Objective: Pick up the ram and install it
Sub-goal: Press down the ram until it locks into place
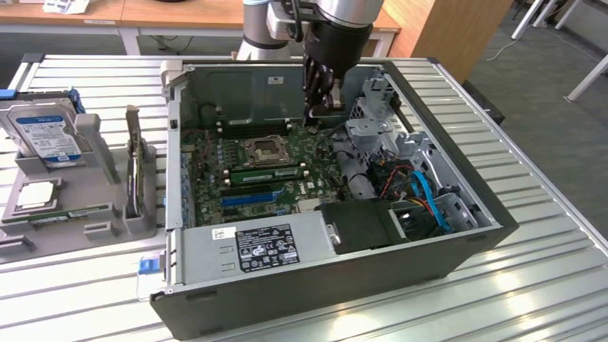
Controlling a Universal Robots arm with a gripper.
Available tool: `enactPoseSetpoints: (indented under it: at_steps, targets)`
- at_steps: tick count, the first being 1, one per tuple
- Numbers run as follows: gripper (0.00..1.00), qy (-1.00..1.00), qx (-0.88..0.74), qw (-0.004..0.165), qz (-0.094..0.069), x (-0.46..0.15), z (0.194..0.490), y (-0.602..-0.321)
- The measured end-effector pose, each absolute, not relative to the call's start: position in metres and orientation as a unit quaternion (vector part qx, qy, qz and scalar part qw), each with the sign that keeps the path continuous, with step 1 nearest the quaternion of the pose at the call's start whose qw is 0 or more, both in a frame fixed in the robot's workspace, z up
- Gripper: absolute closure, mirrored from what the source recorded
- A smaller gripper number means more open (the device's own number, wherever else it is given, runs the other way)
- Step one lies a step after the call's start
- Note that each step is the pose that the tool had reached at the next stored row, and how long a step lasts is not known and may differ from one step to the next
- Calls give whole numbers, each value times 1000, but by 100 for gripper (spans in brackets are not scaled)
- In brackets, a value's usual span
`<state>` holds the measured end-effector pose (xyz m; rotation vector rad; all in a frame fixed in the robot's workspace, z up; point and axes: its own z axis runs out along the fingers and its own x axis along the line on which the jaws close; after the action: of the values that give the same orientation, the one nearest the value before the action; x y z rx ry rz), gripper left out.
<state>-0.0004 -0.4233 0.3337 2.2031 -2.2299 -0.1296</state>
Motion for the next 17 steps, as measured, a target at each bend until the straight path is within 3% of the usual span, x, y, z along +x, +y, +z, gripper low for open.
enactPoseSetpoints:
  at_steps: [17]
  targets:
    - [90,-711,702,1,-42,0,311,-423]
